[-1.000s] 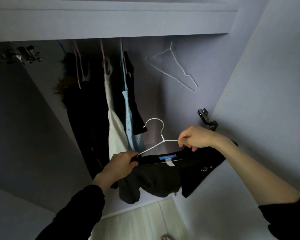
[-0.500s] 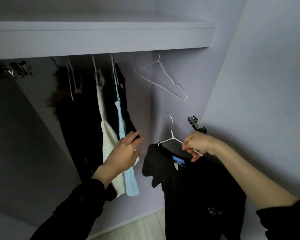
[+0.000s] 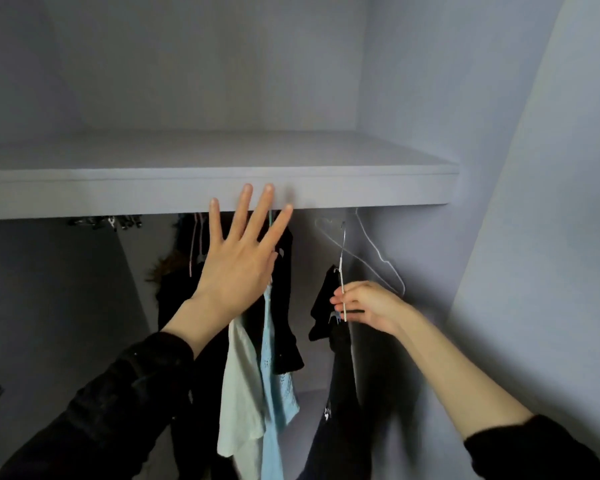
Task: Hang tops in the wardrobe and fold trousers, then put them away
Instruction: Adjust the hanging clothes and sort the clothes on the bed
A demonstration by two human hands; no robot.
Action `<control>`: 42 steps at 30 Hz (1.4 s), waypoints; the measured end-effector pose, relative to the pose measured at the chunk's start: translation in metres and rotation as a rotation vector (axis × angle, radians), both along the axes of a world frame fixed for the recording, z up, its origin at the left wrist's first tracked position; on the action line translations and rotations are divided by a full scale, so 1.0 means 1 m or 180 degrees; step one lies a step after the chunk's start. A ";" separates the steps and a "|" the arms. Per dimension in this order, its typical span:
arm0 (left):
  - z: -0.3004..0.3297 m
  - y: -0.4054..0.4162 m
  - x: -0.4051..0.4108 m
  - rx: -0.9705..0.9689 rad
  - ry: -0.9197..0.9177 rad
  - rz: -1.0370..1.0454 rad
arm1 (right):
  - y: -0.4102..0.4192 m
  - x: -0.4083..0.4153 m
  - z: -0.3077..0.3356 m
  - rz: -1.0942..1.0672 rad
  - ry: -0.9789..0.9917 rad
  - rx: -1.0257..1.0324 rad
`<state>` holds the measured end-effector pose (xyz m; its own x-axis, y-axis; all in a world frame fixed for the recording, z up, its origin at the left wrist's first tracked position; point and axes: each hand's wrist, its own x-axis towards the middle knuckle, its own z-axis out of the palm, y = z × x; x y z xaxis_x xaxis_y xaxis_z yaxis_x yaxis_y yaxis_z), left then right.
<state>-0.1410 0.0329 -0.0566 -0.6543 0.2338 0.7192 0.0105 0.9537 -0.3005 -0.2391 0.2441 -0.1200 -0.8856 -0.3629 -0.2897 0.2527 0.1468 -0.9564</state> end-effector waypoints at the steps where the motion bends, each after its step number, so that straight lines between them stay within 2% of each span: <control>1: 0.005 -0.005 -0.004 0.0021 0.0008 0.0129 | -0.006 -0.007 0.002 0.0015 0.0087 0.0002; 4: 0.011 -0.017 -0.012 -0.0007 -0.0008 0.0392 | -0.025 -0.028 0.005 0.0079 0.0243 -0.0086; 7: 0.008 -0.022 -0.019 -0.0186 0.0072 0.0553 | -0.040 -0.053 0.009 0.0058 0.0115 -0.0411; 11: 0.002 -0.027 -0.028 -0.0378 0.0202 0.0748 | -0.063 -0.081 0.017 0.0129 0.0114 -0.0496; 15: -0.003 -0.030 -0.034 -0.0474 0.0311 0.0837 | -0.085 -0.101 0.022 0.0123 0.0111 -0.0642; 24: -0.004 -0.031 -0.038 -0.0516 0.0335 0.0866 | -0.116 -0.135 0.021 -0.0196 0.0219 -0.0361; 28: -0.004 -0.031 -0.041 -0.0511 0.0381 0.0831 | -0.128 -0.138 0.019 -0.0198 0.0117 -0.0588; 31: -0.003 -0.032 -0.040 -0.0471 0.0374 0.0825 | -0.144 -0.136 0.015 -0.0041 0.0253 -0.0288; 35: -0.005 -0.032 -0.039 -0.0457 0.0381 0.0822 | -0.168 -0.125 0.006 0.0511 0.0505 -0.0074; 38: -0.004 -0.032 -0.039 -0.0437 0.0341 0.0804 | -0.176 -0.124 0.007 0.0556 0.0669 0.0168; 42: -0.002 -0.028 -0.037 -0.0390 0.0162 0.0906 | -0.169 -0.118 0.010 0.0453 0.1809 0.1654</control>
